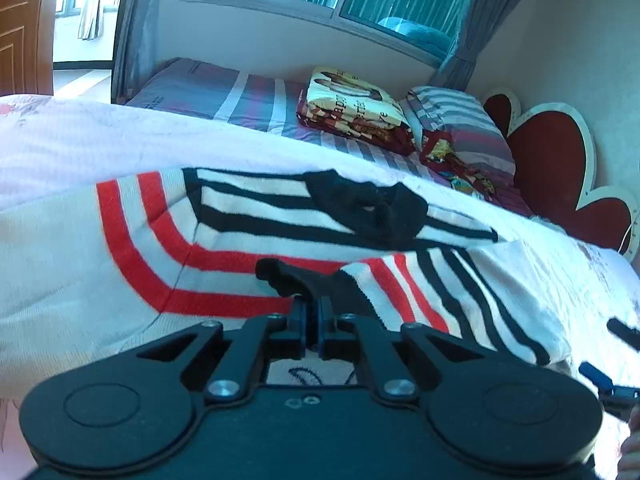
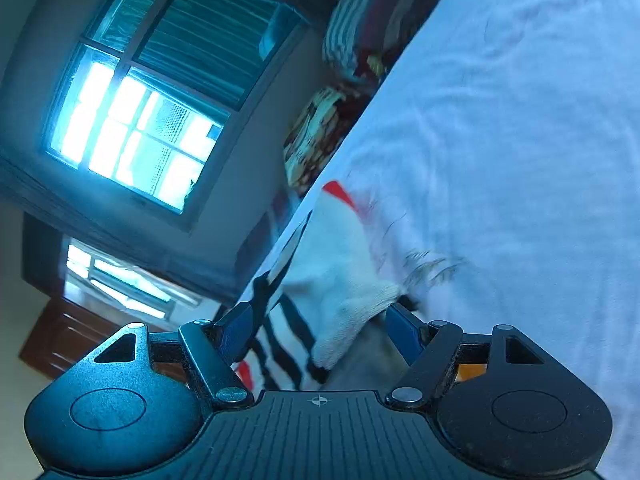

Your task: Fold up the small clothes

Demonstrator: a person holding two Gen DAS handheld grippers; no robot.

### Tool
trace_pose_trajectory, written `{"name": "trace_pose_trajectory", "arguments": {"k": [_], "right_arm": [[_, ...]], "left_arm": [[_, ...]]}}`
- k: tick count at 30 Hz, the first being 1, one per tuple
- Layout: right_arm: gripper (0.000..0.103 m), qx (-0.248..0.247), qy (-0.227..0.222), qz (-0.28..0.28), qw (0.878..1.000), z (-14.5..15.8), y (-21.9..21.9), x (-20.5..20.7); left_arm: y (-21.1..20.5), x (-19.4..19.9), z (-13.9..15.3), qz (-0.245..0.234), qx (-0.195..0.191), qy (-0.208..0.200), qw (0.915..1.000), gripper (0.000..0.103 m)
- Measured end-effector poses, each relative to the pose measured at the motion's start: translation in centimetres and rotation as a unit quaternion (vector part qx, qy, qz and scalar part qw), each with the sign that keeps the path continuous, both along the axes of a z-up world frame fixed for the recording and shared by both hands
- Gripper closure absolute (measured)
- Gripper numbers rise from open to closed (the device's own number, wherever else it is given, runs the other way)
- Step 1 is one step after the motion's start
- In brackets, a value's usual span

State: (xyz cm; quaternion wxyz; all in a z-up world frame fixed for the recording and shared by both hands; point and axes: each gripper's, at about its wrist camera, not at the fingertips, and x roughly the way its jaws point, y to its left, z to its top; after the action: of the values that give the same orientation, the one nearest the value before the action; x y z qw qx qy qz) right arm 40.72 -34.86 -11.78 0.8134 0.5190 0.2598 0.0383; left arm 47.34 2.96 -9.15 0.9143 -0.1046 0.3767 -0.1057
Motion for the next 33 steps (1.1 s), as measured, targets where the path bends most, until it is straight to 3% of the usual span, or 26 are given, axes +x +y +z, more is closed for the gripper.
{"name": "trace_pose_trajectory", "arguments": {"k": [4,6,9,15,20,21,23,25,28,30,32,33], "right_arm": [[0.045,0.02,0.031,-0.002,0.999,-0.9,-0.9,1.5],[0.075,0.007,0.053,0.0,0.999,-1.3,-1.3,2.2],[0.094,-0.021,0.069,0.002,0.997,-1.9,-1.4,1.8],[0.095,-0.065,0.044,0.006,0.997,-0.5,-0.6,0.0],[0.096,-0.055,0.067,0.015,0.996,-1.8,-0.3,0.3],[0.095,-0.056,0.069,0.022,0.996,-1.5,-0.5,0.0],[0.09,-0.089,0.062,0.033,0.994,0.1,-0.8,-1.0],[0.09,-0.142,0.032,0.038,0.989,2.0,-0.8,-1.9],[0.09,-0.201,0.017,0.06,0.978,3.5,0.3,-0.2],[0.091,-0.221,0.01,0.09,0.971,3.4,1.8,2.1],[0.091,-0.262,0.015,0.128,0.957,2.6,4.1,4.5],[0.103,-0.286,0.028,0.14,0.947,1.9,4.9,5.4]], "left_arm": [[0.0,0.6,-1.0,-0.001,0.003,0.01,0.9999,0.099],[0.2,0.9,-1.6,0.0,0.004,0.016,0.9999,0.099],[0.3,1.0,-1.9,-0.004,0.006,0.023,0.9997,0.099],[0.0,0.5,-0.9,-0.005,0.019,-0.028,0.9994,0.099],[-0.6,1.8,-2.5,-0.01,0.066,0.027,0.9974,0.098],[-0.5,1.5,-2.5,-0.015,0.071,0.021,0.9972,0.093],[0.0,0.6,-1.7,0.001,0.092,0.008,0.9957,0.073],[0.7,-0.7,-0.3,0.019,0.104,-0.035,0.9938,0.067],[-1.5,-0.4,1.2,-0.026,0.097,-0.064,0.9929,0.067],[-4.4,0.8,1.1,-0.069,0.084,-0.062,0.9921,0.067],[-6.9,2.0,-0.2,-0.098,0.097,-0.054,0.989,0.063],[-7.8,2.7,-1.2,-0.104,0.116,-0.045,0.9868,0.062]]}}
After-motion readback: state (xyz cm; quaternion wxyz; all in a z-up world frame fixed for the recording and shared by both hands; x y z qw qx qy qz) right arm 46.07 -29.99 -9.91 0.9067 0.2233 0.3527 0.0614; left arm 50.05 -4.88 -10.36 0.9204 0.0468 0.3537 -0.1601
